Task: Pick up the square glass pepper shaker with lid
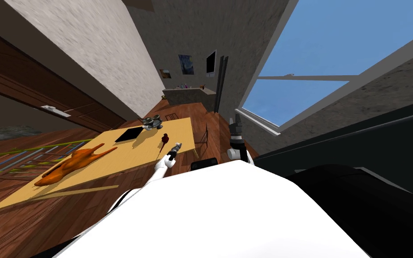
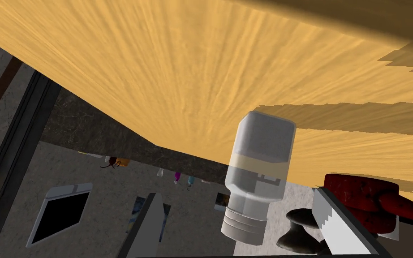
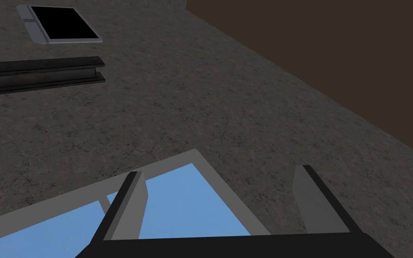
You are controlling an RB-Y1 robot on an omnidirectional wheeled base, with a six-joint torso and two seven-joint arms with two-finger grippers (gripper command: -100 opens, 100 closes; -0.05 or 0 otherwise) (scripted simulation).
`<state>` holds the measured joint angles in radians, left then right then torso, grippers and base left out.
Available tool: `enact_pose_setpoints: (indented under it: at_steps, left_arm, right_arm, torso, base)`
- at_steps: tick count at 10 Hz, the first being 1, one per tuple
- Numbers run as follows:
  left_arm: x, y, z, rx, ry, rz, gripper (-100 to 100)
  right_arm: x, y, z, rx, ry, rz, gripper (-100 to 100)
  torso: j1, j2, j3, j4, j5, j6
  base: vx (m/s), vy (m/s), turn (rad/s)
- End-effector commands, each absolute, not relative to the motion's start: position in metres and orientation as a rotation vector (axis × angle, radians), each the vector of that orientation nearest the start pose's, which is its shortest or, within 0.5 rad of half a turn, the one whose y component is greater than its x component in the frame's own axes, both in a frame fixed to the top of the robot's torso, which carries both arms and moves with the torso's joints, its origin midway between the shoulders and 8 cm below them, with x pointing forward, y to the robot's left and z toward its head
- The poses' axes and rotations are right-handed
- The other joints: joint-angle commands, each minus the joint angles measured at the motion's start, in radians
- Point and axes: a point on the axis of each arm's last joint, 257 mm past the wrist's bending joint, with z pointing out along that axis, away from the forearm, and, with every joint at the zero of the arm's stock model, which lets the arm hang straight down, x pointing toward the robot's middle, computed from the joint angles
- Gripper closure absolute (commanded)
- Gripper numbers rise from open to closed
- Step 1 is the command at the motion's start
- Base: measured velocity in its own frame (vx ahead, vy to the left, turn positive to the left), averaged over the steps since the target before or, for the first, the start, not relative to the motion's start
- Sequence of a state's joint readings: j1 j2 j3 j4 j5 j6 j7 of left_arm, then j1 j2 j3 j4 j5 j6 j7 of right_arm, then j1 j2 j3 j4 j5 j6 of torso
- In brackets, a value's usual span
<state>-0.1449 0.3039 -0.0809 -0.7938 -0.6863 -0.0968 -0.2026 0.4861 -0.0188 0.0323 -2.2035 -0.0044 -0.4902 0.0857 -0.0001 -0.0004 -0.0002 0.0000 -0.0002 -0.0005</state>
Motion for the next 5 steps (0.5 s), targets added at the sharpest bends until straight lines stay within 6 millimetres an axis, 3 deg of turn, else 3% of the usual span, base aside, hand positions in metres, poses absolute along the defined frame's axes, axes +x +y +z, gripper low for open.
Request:
enact_pose_setpoints:
  at_steps: [1,5]
  left_arm:
    - [0.475,0.358,-0.494,-0.390,2.135,-0.127,-100]
    - [0.477,0.379,-0.496,-0.339,2.169,-0.042,-100]
  right_arm:
    - [0.363,-0.269,-0.008,0.675,0.700,1.247,0]
    - [0.363,-0.269,-0.008,0.675,0.700,1.247,0]
  torso:
    - [0.000,0.000,0.000,0.000,0.000,0.000]
    - [0.000,0.000,0.000,0.000,0.000,0.000]
  base:
    - [0.006,0.003,-0.101]
    - [0.005,0.002,-0.058]
